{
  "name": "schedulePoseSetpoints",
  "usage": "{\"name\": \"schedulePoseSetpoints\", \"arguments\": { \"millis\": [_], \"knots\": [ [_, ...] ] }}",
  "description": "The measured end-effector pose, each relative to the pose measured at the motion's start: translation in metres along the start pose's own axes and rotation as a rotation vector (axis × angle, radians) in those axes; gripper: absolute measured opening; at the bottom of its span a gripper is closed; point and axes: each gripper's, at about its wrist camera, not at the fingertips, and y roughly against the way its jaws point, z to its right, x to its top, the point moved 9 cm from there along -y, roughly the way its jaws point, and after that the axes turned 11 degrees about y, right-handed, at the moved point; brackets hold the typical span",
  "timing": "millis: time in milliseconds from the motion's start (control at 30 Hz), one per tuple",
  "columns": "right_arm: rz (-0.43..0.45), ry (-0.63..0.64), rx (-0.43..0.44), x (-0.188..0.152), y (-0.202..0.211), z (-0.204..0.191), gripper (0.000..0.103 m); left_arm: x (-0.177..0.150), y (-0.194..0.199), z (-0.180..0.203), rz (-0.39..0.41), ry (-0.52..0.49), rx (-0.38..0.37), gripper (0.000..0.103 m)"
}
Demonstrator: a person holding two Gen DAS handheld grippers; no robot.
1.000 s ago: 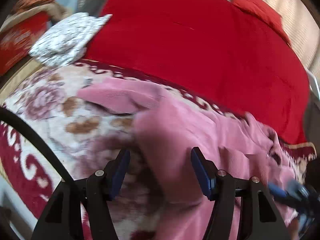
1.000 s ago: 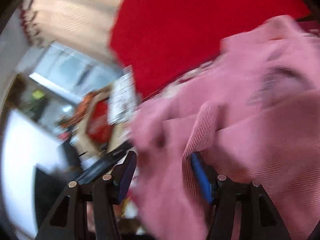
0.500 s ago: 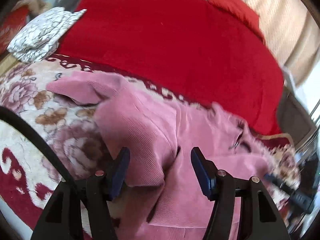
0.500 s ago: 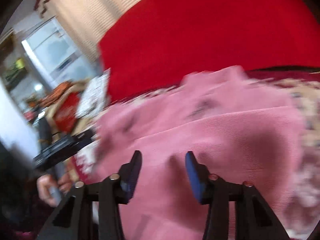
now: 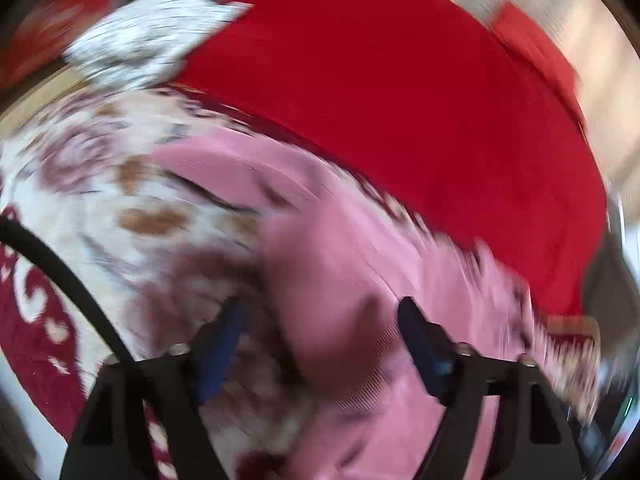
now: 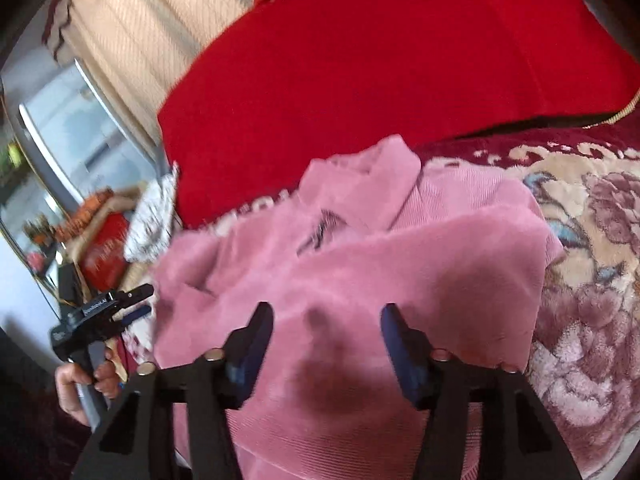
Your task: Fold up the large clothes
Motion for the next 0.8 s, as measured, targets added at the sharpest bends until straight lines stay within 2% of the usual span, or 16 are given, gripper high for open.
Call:
{"name": "schedulePoseSetpoints", "arguments": {
  "millis": [100, 267, 333, 433, 567, 633, 667, 700, 800],
  "knots": [
    [0.027, -0.028, -0.002, 0.005, 0.004, 0.006, 0.064, 0.026, -0.020, -0.024, -0.024, 0.152, -0.030, 0.082],
    [0.023, -0.043, 0.015, 0.005, -0.004, 0.006, 0.064, 0.054, -0.060, -0.035, -0.088, 0.310, -0.092, 0.082],
    [0.027, -0.026, 0.014, 0.005, -0.004, 0.003, 0.064, 0.063, -0.075, -0.036, -0.091, 0.382, -0.127, 0.082],
    [0.033, -0.007, 0.014, 0.005, -0.003, 0.000, 0.064, 0.076, -0.093, -0.043, -0.098, 0.446, -0.119, 0.082],
    [0.039, -0.007, 0.009, 0.004, -0.002, 0.002, 0.064, 0.093, -0.106, -0.045, -0.068, 0.472, -0.179, 0.081],
    [0.038, -0.009, -0.007, 0.003, -0.003, 0.005, 0.064, 0.100, -0.110, -0.046, -0.032, 0.444, -0.166, 0.054],
    [0.038, -0.010, -0.013, 0.003, -0.003, 0.007, 0.064, 0.102, -0.111, -0.043, -0.019, 0.407, -0.152, 0.018],
    [0.041, -0.012, -0.022, 0.004, -0.003, 0.009, 0.064, 0.105, -0.111, -0.041, -0.009, 0.378, -0.148, 0.004],
    [0.063, -0.019, -0.063, 0.006, 0.002, 0.017, 0.063, 0.109, -0.091, -0.008, 0.076, 0.219, -0.158, 0.005]
  ]
}}
